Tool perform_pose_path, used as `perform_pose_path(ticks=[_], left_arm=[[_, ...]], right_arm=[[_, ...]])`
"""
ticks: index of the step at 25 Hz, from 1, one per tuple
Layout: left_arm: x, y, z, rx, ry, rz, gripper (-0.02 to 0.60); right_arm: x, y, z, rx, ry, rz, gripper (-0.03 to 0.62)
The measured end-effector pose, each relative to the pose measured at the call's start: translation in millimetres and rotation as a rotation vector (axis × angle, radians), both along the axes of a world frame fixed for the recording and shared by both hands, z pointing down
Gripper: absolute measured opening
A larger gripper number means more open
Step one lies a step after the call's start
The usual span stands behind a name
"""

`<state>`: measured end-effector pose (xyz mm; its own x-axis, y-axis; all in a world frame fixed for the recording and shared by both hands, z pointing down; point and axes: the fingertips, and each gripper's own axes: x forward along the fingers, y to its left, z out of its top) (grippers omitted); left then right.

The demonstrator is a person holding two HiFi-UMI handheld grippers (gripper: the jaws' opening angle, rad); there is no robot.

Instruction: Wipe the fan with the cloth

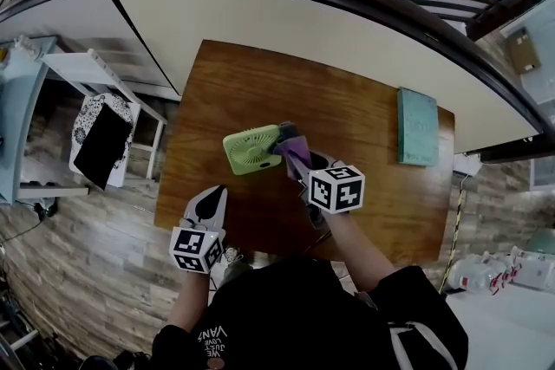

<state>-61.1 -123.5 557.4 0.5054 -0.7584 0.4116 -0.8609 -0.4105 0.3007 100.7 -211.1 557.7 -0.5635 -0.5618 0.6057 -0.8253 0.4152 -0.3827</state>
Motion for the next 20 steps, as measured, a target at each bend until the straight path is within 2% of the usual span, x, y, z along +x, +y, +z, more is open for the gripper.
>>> perform_pose_path(ticks=[5, 8, 13, 20], left_arm=[[-7, 4, -2, 0.003, 0.0, -0.004, 0.012], [-15, 8, 0, 0.001, 0.002, -0.015, 0.012], [-26, 18, 0, -0.006, 0.004, -0.041, 0.012], [-44, 26, 4, -0.023, -0.003, -0.09, 0.012]], right_arm=[[-7, 12, -12, 0.032, -0.014, -0.011, 0.098], [-30, 32, -18, 0.052, -0.015, -0.087, 0.098], [-80, 62, -9, 0.023, -0.035, -0.226, 0.098], [-131, 59, 20, -0.01, -0.012, -0.343, 0.098]])
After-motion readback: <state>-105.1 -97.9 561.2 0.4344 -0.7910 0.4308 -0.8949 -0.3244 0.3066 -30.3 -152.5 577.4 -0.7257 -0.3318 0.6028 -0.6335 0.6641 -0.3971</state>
